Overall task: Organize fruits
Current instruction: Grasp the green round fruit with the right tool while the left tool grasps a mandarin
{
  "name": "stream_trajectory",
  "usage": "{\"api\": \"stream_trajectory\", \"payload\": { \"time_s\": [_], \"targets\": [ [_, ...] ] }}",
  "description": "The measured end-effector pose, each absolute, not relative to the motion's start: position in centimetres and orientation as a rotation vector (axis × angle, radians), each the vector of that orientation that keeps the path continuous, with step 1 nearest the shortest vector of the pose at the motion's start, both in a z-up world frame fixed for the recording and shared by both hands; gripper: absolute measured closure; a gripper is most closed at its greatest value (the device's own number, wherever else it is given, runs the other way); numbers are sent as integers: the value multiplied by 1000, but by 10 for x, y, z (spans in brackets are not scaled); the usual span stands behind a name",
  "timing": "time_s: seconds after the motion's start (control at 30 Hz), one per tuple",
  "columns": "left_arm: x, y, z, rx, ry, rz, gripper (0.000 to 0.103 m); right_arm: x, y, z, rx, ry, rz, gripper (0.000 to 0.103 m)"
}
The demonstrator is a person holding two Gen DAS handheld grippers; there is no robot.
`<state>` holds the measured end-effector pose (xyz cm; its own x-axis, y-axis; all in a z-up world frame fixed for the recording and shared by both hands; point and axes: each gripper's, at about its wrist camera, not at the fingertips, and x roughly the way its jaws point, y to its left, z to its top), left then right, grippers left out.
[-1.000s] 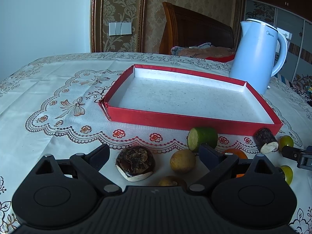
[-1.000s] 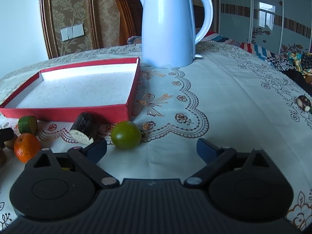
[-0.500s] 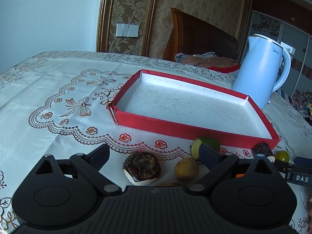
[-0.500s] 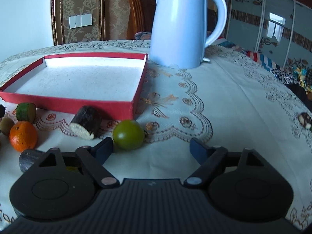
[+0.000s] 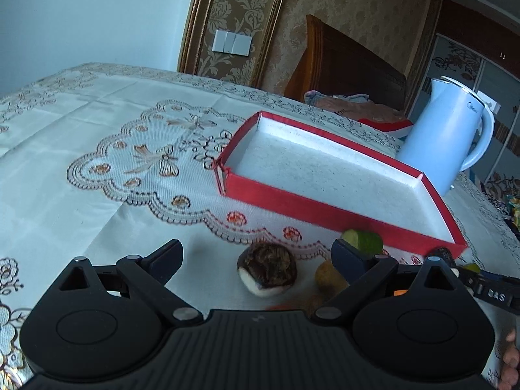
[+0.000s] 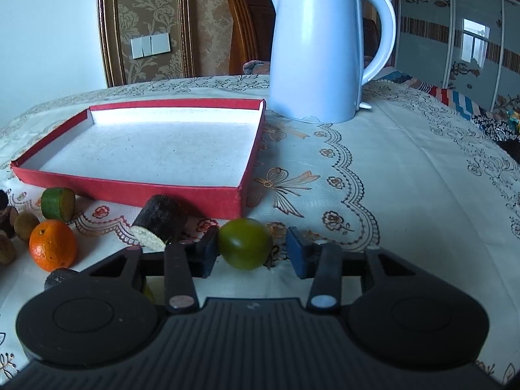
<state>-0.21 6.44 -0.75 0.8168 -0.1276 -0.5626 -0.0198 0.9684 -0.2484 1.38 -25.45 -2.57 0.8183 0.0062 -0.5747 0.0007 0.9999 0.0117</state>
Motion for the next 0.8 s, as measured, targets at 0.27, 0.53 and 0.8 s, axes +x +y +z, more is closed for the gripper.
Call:
{"api": "stream_trajectory", "payload": {
  "time_s": [0.27, 0.53, 0.8],
  "targets": [
    [-38, 55, -16, -120, 621, -78, 4, 14, -257, -27, 28, 611, 8, 64],
    [-39, 43, -17, -34, 619, -63, 4, 15, -257, -27, 25, 613, 6, 64],
    [-40, 40, -18, -13, 625, -81, 6, 15, -257, -27, 26, 612, 6, 64]
  ]
}}
